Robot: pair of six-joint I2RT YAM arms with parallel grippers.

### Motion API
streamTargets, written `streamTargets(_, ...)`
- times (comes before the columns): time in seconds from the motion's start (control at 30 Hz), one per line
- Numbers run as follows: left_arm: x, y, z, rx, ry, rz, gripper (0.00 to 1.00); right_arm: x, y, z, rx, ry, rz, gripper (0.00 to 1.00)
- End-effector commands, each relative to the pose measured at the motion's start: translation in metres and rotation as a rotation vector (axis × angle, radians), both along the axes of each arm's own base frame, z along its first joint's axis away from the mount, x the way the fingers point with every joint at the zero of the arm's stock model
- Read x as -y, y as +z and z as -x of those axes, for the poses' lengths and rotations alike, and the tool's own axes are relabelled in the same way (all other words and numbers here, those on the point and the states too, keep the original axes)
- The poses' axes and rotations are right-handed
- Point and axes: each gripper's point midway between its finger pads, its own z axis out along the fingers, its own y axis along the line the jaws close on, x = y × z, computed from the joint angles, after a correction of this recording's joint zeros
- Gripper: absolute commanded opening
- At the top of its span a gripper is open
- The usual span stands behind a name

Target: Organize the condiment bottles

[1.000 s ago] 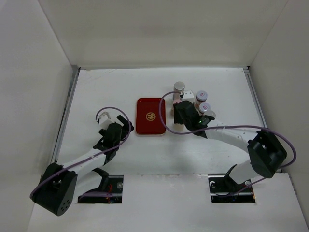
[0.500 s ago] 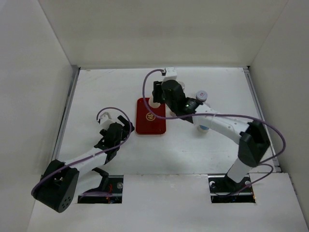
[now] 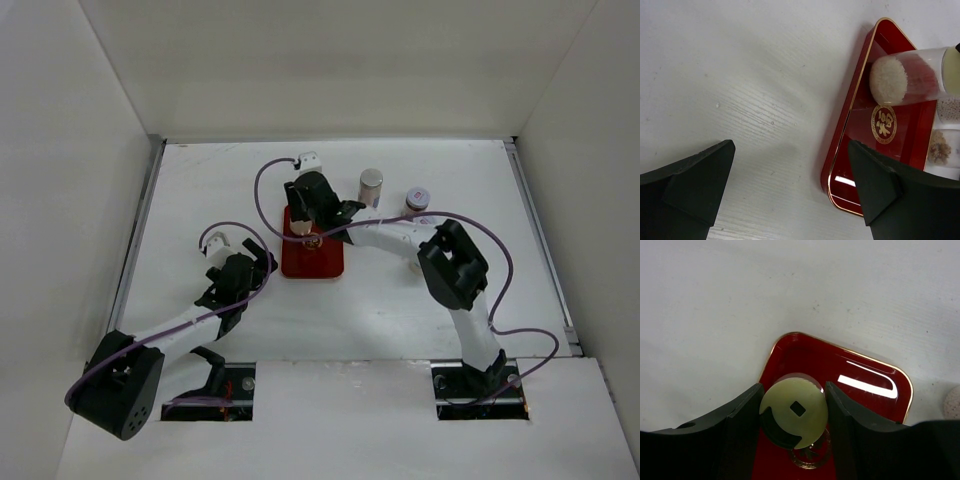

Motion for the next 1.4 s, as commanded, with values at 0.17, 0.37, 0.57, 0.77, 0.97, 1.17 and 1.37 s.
streamTargets(0.17, 0.002, 0.009, -0.007, 0.039, 0.005, 0.030, 1.00, -0.020, 0.072, 0.002, 0.126, 0.025, -0.122, 0.78)
streamTargets(0.37, 0.003, 0.007, -0.007, 0.033, 0.003, 0.028, 1.00, 0.039, 0.114, 0.034, 0.191, -0.062, -0.172, 0.77)
streamTargets(0.57, 0.008, 0.007, -0.007, 0.033, -0.013, 0.037, 1.00, 0.142, 0.074, 0.044, 0.159, -0.305, -0.079, 0.82)
streamTargets(0.77, 0.008, 0.009, -0.007, 0.041, -0.016, 0.047, 1.00, 0.176, 0.031, 0.041, 0.083, -0.403, -0.038, 0.87)
streamTargets(0.97, 0.009, 0.009, -0.006, 0.042, -0.018, 0.051, 1.00, 0.173, 0.005, 0.029, 0.037, -0.417, -0.057, 0.81)
streamTargets(1.17, 0.011, 0.007, -0.007, 0.033, -0.024, 0.047, 1.00, 0.165, 0.010, 0.015, 0.072, -0.403, -0.103, 0.63)
streamTargets(1.37, 0.011, 0.005, -0.007, 0.027, -0.023, 0.042, 1.00, 0.158, 0.055, 0.016, 0.164, -0.376, -0.151, 0.48)
